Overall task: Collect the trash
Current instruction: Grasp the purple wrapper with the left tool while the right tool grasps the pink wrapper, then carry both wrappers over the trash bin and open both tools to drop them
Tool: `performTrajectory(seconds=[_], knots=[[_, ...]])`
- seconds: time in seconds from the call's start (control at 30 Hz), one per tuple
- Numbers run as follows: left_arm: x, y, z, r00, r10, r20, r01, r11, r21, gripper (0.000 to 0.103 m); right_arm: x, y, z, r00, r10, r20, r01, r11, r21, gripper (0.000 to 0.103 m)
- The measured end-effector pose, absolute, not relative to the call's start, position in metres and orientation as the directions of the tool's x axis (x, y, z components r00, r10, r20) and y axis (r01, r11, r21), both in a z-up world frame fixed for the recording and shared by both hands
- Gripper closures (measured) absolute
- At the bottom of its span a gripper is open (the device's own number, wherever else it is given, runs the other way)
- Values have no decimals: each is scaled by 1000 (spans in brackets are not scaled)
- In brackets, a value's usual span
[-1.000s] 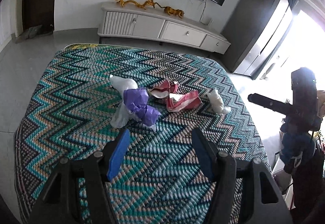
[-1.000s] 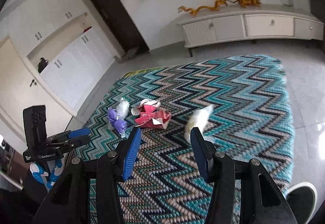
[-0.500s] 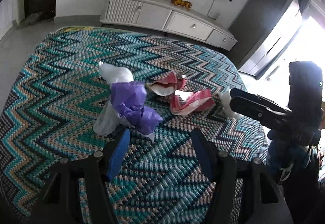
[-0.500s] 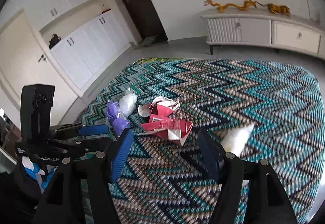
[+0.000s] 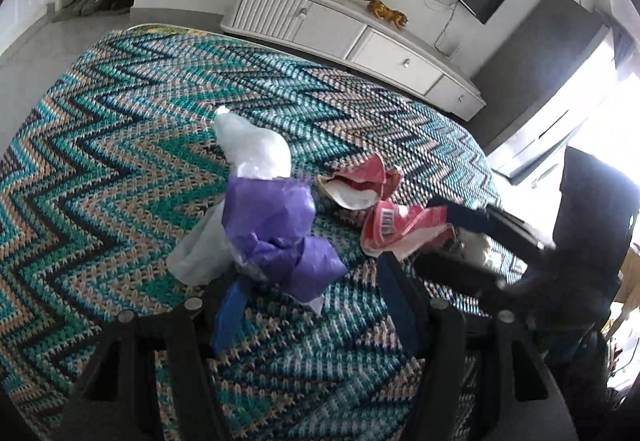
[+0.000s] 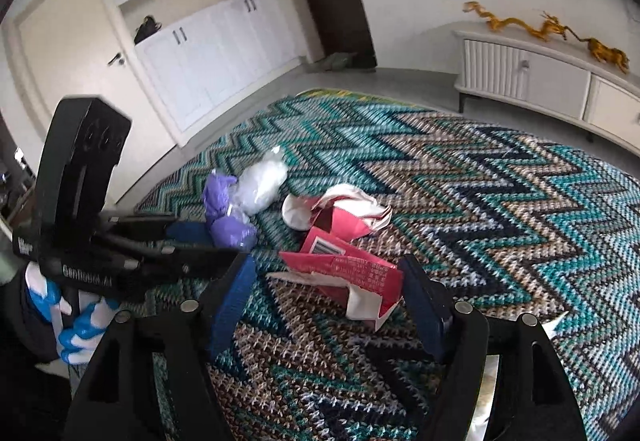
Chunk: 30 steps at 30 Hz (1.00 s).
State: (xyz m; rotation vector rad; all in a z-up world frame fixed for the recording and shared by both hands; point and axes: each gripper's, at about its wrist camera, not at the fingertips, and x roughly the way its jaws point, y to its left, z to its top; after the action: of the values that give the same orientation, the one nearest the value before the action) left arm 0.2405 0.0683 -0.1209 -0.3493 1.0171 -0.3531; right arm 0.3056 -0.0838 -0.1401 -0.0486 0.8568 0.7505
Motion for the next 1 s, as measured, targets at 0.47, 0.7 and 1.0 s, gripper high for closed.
performTrajectory(seconds=[0.47, 0.7, 1.0], knots=[[234, 74, -126, 516, -410, -752, 90, 899, -429, 69, 295, -74, -147, 414, 502, -759, -635, 757, 154, 92], [209, 73, -116, 520, -432, -737, 114, 890, -441, 70, 267, -83, -134, 437, 522, -733, -602, 775, 194, 99], [159, 75, -83, 550, -445, -707, 162, 887, -432, 70, 193, -97, -98, 491, 574, -655, -561, 784, 266, 100]])
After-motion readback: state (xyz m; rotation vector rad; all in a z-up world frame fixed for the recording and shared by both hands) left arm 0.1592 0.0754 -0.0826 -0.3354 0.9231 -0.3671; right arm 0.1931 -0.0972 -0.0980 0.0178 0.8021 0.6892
